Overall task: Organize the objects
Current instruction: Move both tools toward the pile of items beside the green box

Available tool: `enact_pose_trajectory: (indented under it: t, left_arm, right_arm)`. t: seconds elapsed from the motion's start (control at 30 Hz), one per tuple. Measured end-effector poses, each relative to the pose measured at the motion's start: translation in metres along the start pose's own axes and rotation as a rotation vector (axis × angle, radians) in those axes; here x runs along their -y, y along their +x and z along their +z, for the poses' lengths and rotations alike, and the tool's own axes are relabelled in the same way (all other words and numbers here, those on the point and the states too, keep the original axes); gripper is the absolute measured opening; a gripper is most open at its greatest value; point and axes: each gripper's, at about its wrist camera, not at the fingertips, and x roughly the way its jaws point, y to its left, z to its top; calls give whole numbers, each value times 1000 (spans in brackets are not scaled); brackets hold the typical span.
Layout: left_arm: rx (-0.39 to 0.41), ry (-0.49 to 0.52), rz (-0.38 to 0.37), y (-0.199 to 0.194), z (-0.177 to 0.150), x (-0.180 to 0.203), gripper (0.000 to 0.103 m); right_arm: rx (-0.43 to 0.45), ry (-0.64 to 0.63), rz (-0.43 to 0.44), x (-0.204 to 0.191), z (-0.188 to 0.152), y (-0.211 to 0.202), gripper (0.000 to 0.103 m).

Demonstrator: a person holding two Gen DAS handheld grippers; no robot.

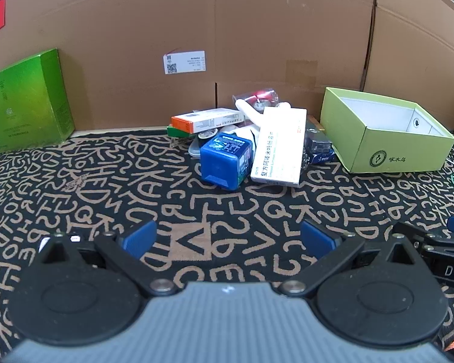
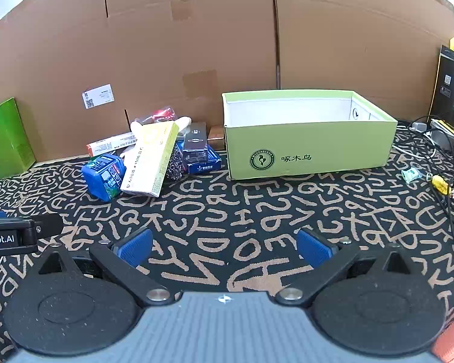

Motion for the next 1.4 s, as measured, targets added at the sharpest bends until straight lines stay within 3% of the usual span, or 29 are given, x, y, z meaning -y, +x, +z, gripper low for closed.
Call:
enact_pose_trajectory:
  t: [0.87,1.4]
  left_arm:
    - [-69,-38,-25,58,13,-14,103]
    - [-57,-30,-50,80,31,-26,103]
  right_arm:
    - [-87,-24,24,-11,12,60,103]
    - [-149,-50,59,-34,14,102,103]
